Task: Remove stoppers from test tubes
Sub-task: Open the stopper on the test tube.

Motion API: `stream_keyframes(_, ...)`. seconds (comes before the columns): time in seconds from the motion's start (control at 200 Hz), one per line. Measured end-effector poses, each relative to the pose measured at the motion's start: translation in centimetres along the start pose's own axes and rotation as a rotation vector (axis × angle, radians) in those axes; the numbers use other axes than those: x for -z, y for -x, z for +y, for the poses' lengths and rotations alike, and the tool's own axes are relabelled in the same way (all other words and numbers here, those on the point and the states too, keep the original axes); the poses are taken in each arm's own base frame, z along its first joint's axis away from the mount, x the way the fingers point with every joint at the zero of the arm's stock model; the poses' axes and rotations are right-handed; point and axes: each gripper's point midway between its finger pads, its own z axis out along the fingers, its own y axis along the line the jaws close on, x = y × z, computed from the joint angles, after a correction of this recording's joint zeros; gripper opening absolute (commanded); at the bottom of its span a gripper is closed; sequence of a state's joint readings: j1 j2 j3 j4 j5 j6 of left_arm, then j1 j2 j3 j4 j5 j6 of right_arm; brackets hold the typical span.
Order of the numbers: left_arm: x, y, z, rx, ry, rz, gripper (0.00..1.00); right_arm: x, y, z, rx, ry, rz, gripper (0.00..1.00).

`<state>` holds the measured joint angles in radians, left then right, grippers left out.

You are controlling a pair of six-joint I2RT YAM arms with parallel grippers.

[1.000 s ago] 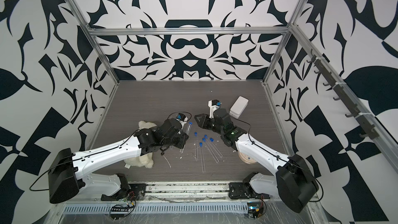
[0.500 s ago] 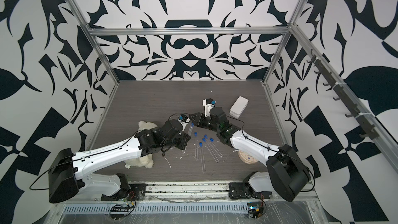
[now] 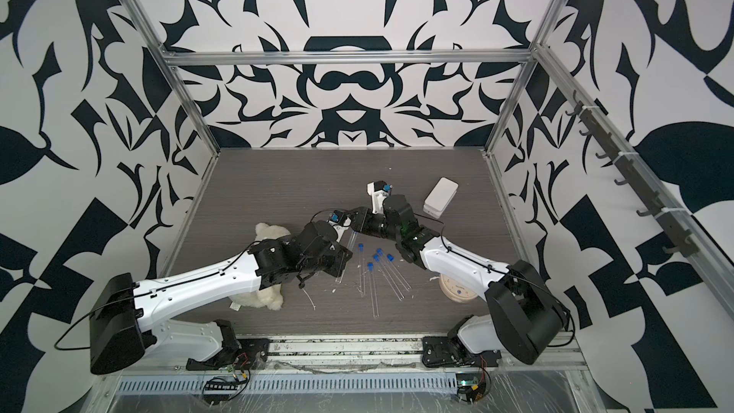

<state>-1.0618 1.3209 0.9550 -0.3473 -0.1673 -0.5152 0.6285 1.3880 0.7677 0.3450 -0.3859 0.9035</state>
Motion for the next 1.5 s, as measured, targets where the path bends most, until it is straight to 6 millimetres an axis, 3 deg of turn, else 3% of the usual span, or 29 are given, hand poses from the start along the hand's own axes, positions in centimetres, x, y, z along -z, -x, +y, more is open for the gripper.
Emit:
stream_keyframes(0.3,0.00,0.00,0.00,-0.006,0.000,0.000,0.10,-0.39,-0.68,0.10,-0.012,0.008,0.029,0.23)
stream_keyframes(0.685,0.15,0.10,-0.03,-0.008,-0.002,-0.004,0.10,-0.36,-0.69,0.06,-0.012,0.005,0.029,0.24)
stream_keyframes(1.5,0.44,0.22,0.04,-0.018,0.002,-0.012,0.10,0.52,-0.54,0.49,0.014,-0.011,0.028,0.10)
